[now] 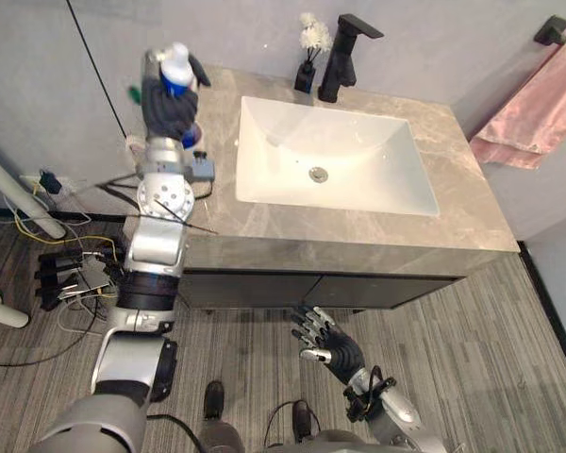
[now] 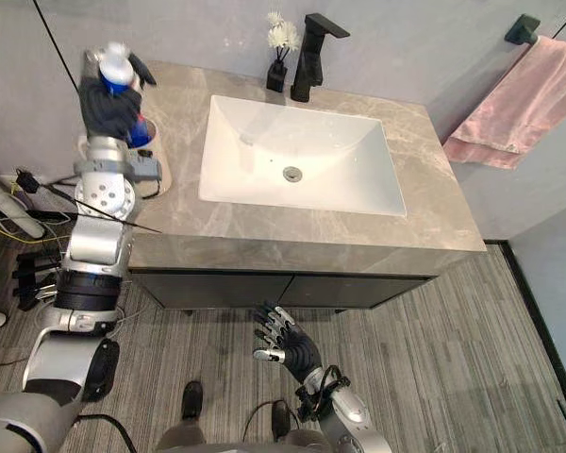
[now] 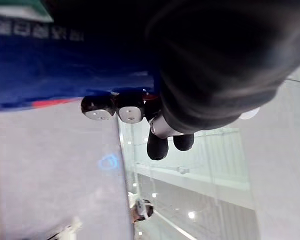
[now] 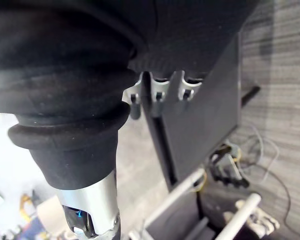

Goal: Organize washtable

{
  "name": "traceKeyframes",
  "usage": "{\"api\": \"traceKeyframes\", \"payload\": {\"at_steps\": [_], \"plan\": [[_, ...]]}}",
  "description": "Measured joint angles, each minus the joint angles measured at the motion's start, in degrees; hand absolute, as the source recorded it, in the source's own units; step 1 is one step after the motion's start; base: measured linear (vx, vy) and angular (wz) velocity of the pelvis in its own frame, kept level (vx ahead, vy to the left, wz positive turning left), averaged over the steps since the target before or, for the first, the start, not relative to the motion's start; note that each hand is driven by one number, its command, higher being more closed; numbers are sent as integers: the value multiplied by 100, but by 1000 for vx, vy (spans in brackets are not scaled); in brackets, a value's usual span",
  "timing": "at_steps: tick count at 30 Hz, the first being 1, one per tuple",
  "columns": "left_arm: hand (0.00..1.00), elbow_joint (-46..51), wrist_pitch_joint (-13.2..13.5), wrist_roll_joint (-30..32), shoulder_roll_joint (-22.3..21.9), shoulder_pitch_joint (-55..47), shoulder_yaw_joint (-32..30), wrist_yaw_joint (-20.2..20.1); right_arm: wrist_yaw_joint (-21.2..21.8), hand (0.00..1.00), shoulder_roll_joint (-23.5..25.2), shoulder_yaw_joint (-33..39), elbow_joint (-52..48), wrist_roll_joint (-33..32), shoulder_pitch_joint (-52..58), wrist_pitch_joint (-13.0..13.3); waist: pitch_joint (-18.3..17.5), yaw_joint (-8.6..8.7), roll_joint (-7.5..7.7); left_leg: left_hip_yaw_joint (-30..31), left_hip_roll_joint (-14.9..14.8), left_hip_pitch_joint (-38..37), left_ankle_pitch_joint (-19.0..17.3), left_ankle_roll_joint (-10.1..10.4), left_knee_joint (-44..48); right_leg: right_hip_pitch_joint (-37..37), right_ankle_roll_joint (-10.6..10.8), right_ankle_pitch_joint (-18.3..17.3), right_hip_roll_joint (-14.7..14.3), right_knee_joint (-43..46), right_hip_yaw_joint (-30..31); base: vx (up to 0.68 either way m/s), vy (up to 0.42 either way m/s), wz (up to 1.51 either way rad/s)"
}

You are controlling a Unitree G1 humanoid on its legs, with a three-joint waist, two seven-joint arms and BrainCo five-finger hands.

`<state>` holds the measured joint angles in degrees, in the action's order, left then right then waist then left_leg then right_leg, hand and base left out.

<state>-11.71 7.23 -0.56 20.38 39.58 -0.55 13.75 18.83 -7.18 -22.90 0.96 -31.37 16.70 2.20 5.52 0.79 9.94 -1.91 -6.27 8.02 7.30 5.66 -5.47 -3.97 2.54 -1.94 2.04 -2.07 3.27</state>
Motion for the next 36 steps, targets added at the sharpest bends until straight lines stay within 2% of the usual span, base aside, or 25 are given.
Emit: {"api": "traceKeyframes", "payload": {"at_steps": [12, 13, 24, 31, 36], "plan": [[100, 0, -2, -110, -8, -21, 19, -132, 0, 0, 0, 7, 0, 0, 23, -20, 6, 1, -10, -3, 0, -9, -1, 1, 0, 1, 1, 10, 2, 3, 5, 0, 0, 0], [0, 0, -2, -111, -8, -21, 19, -132, 0, 0, 0, 10, 0, 0, 24, -20, 9, 1, -14, -4, 0, -11, -1, 1, 0, 2, 1, 10, 3, 3, 6, 0, 0, 0], [0, -8, -1, -286, 16, -21, 18, -128, -3, 0, -1, 14, 3, -4, 28, -24, 17, 4, -88, -16, 3, -37, -1, 1, 1, 20, 2, 13, 6, 2, 15, 0, 0, 0], [0, -8, 25, -445, 163, 178, 20, -110, -7, 0, -3, 8, 58, -5, -1, -25, -30, -1, -262, -15, 4, -82, 0, 1, 0, 64, 9, 24, 7, -3, 16, 0, 0, 0], [0, -8, 96, -561, 490, 665, 56, -106, -10, 0, -4, 9, 59, -6, -10, -26, -115, 3, -346, -17, 9, -91, 4, -3, 3, 74, 11, 29, 12, -5, 18, 0, 0, 0]]}}
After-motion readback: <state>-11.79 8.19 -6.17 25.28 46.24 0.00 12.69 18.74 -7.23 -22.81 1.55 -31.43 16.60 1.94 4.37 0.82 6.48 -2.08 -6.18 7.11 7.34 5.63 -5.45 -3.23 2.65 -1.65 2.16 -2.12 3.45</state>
